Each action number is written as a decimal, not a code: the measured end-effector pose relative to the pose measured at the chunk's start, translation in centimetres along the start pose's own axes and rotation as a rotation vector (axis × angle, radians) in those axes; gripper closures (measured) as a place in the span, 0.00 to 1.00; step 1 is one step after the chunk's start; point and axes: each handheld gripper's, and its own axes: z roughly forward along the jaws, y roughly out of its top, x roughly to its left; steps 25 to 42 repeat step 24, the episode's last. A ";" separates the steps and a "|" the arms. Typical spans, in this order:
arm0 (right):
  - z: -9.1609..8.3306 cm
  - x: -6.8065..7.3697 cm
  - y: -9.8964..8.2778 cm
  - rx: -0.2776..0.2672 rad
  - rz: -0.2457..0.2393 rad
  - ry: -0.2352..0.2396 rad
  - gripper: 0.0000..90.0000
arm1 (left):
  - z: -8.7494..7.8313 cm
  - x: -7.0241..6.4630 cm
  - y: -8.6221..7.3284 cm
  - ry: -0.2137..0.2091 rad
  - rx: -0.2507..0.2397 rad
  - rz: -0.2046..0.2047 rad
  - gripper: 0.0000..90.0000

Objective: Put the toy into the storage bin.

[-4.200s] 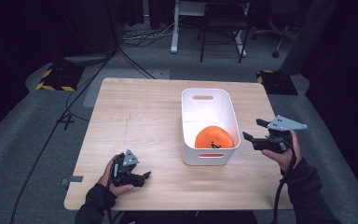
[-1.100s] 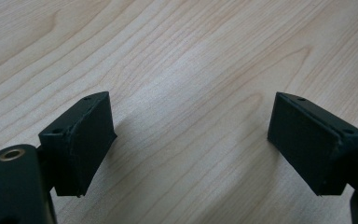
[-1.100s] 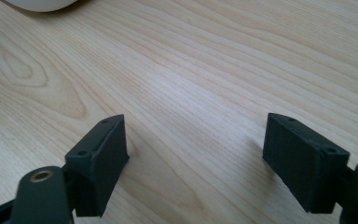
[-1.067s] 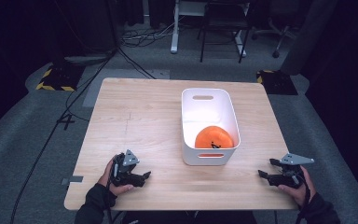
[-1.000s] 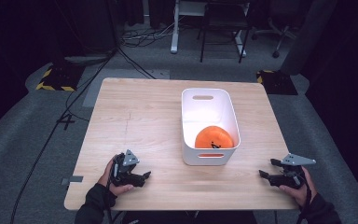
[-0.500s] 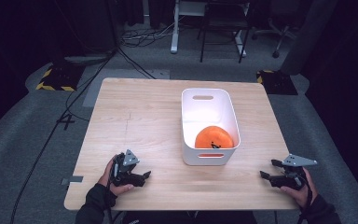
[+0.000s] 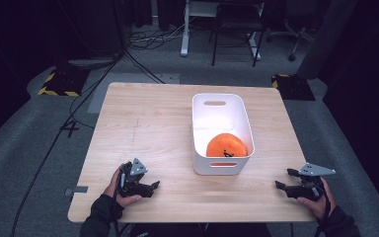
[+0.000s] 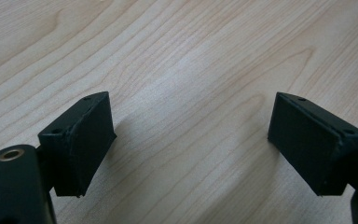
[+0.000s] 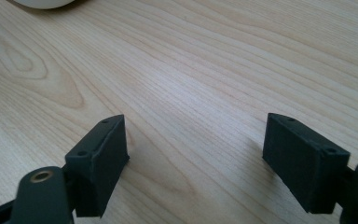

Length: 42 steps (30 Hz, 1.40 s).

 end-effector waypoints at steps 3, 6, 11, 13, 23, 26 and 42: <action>0.0 0.0 0.0 -0.001 -0.001 -0.001 0.25 | 0.0 0.0 0.0 0.001 0.000 0.000 0.16; 0.0 0.0 0.0 0.000 0.002 0.000 0.25 | 0.0 0.0 0.0 0.000 0.000 0.000 0.16; 0.0 0.0 0.0 -0.001 0.003 -0.001 0.24 | 0.0 0.0 0.0 0.001 0.000 -0.002 0.16; 0.0 0.0 0.0 -0.003 0.002 -0.001 0.24 | 0.0 0.0 0.0 0.000 -0.001 -0.002 0.16; 0.1 -0.1 0.0 0.001 0.015 -0.005 0.23 | 0.0 0.1 0.1 0.014 -0.005 0.006 0.16; 0.1 -0.1 0.0 0.001 0.014 -0.005 0.23 | 0.0 0.1 0.1 0.013 -0.005 0.004 0.16; 0.1 -0.1 0.0 0.001 0.014 -0.005 0.23 | 0.0 0.1 0.1 0.013 -0.005 0.004 0.16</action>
